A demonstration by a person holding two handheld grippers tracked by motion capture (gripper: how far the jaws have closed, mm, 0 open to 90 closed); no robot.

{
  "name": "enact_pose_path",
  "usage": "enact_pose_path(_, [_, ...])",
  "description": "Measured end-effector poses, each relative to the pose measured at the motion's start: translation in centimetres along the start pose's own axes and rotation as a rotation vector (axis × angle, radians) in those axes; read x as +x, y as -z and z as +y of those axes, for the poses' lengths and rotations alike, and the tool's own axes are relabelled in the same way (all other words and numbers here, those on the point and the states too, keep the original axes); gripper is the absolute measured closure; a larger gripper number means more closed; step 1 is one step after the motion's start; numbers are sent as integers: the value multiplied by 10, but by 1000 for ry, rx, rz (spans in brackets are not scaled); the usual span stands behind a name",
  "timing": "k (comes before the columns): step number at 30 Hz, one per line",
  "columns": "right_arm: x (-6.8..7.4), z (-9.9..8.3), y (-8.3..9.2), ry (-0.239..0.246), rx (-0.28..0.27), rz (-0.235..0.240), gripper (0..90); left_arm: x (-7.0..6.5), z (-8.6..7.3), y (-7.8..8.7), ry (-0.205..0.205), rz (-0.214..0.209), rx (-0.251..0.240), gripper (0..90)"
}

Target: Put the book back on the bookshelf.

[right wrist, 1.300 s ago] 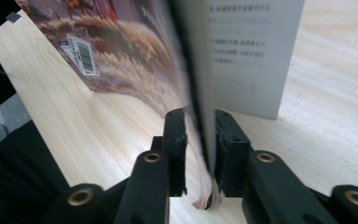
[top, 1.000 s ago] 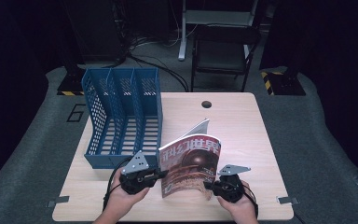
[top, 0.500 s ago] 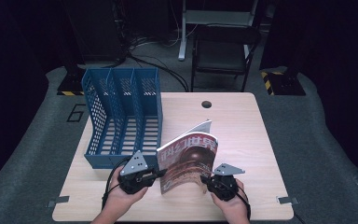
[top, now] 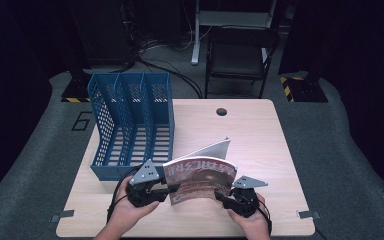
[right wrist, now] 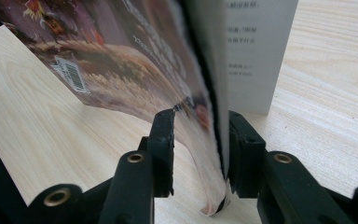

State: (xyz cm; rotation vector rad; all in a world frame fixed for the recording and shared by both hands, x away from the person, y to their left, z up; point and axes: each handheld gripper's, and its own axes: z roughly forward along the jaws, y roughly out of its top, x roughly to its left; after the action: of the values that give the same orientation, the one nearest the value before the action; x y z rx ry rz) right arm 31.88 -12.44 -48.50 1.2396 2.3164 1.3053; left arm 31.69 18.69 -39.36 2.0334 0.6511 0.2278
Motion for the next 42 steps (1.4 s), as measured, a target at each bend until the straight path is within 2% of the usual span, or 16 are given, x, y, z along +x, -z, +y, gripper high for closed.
enact_pose_path(1, [0, 0, 0, -1, 1, 2, 649, -1, 3, 1, 8, -6, 5, 638])
enact_pose_path(5, [1, 1, 1, -13, 0, 8, 619, -3, 18, 3, -2, -8, 29, 586])
enact_pose_path(8, [1, 1, 4, -13, -10, 8, 599, -5, 27, 5, -13, 17, 36, 545])
enact_pose_path(9, [1, 1, 5, -20, -16, 9, 589, -5, 31, 6, -18, 9, 52, 529])
enact_pose_path(10, [0, 1, 6, -19, -23, 11, 582, -5, 34, 6, -19, 11, 47, 517])
enact_pose_path(11, [1, 1, 8, -40, -21, 14, 575, -5, 37, 7, -20, 10, 56, 501])
enact_pose_path(16, [-1, 2, 13, -41, -40, 11, 556, -3, 49, 7, 9, -15, 82, 432])
enact_pose_path(23, [-2, 3, 16, -45, -52, 16, 550, -3, 70, 7, 13, -33, 118, 353])
enact_pose_path(27, [-3, 3, 16, -44, -49, 17, 546, -4, 80, 4, -2, -26, 148, 240])
enact_pose_path(29, [-3, 3, 16, -42, -50, 20, 546, -4, 83, 3, -1, -21, 148, 190])
enact_pose_path(30, [-2, 3, 16, -42, -49, 19, 545, -4, 85, 3, 9, -24, 145, 180])
enact_pose_path(32, [-2, 3, 15, -40, -49, 20, 543, -2, 87, 2, 4, -35, 144, 157])
enact_pose_path(36, [-2, 3, 15, -42, -47, 21, 541, -2, 94, 1, -4, -23, 160, 168])
enact_pose_path(37, [-2, 3, 15, -42, -47, 21, 541, -2, 96, 1, -18, -18, 164, 201])
enact_pose_path(40, [-2, 3, 15, -41, -48, 21, 541, -3, 101, 2, -19, -33, 161, 327])
enact_pose_path(42, [-3, 3, 15, -42, -50, 21, 541, -4, 104, 3, -28, -27, 157, 367])
